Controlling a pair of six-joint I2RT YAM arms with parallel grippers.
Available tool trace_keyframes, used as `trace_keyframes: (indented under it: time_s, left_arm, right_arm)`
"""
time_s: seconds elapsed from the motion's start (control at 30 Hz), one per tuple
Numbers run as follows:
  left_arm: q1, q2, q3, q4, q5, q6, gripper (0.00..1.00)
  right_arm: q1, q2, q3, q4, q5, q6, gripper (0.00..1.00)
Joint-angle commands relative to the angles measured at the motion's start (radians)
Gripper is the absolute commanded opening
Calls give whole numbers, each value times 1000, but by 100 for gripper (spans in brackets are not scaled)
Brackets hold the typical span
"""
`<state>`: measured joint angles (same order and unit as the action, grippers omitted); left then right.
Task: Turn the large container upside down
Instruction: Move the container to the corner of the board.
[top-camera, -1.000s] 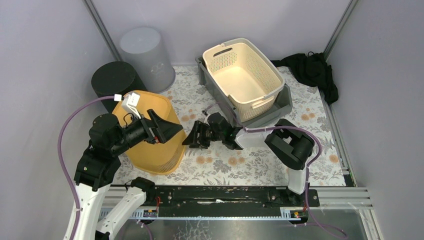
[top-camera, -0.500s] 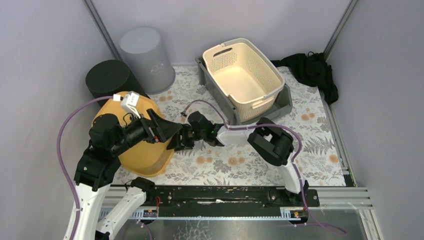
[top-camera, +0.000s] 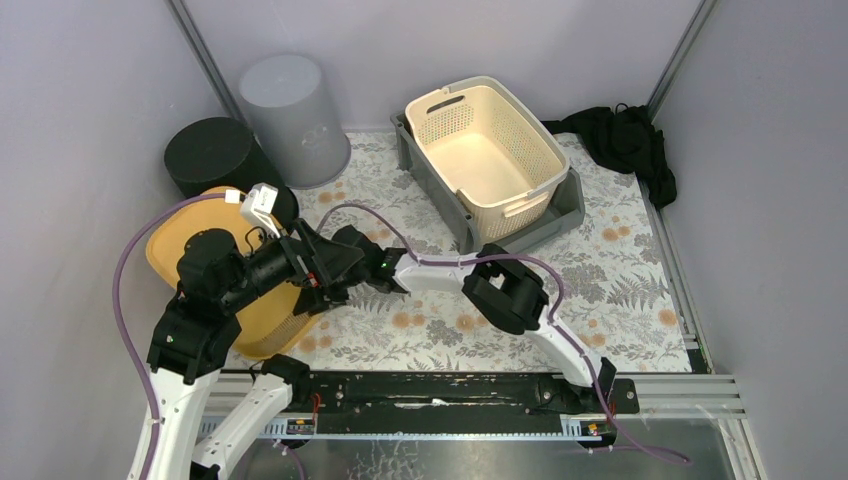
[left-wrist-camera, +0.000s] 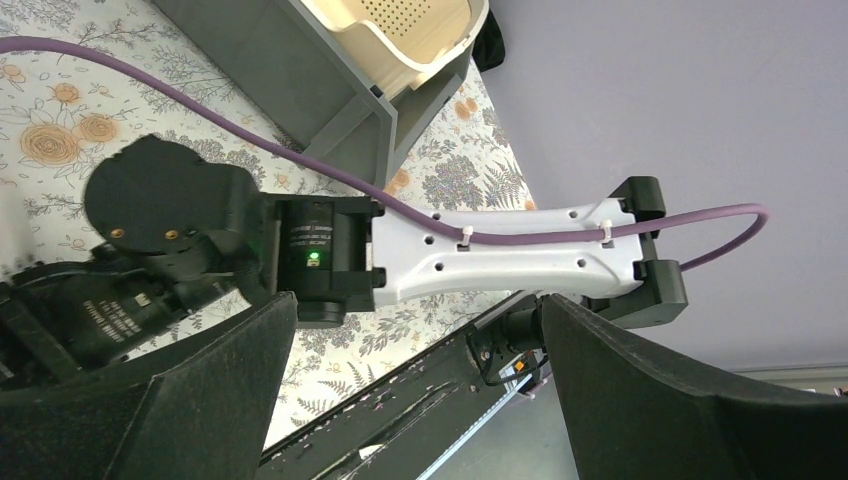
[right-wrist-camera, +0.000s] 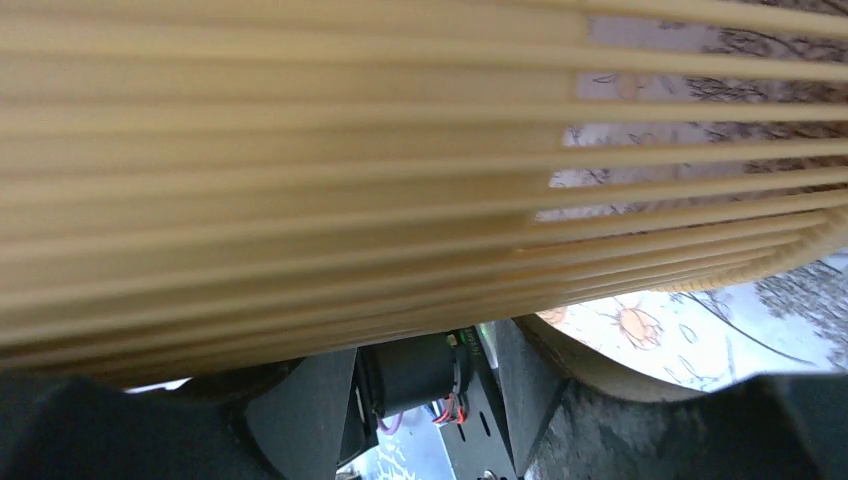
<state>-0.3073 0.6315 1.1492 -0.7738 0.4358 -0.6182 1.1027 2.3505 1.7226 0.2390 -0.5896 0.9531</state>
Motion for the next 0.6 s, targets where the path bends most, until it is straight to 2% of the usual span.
trace_keyframes:
  time_s: [0.0, 0.2, 0.27, 0.57]
  left_arm:
    - [-4, -2, -2, 9, -17, 18, 100]
    - [-4, 0, 1, 9, -15, 21, 100]
    - [-4, 1, 2, 8, -14, 20, 100]
    - [-4, -12, 12, 2, -11, 19, 100]
  right_arm:
    - [17, 60, 147, -3, -75, -16, 59]
    - [40, 172, 290, 9, -159, 13, 59]
    - [40, 178, 291, 40, -177, 32, 59]
    - [4, -16, 18, 248, -148, 40, 61]
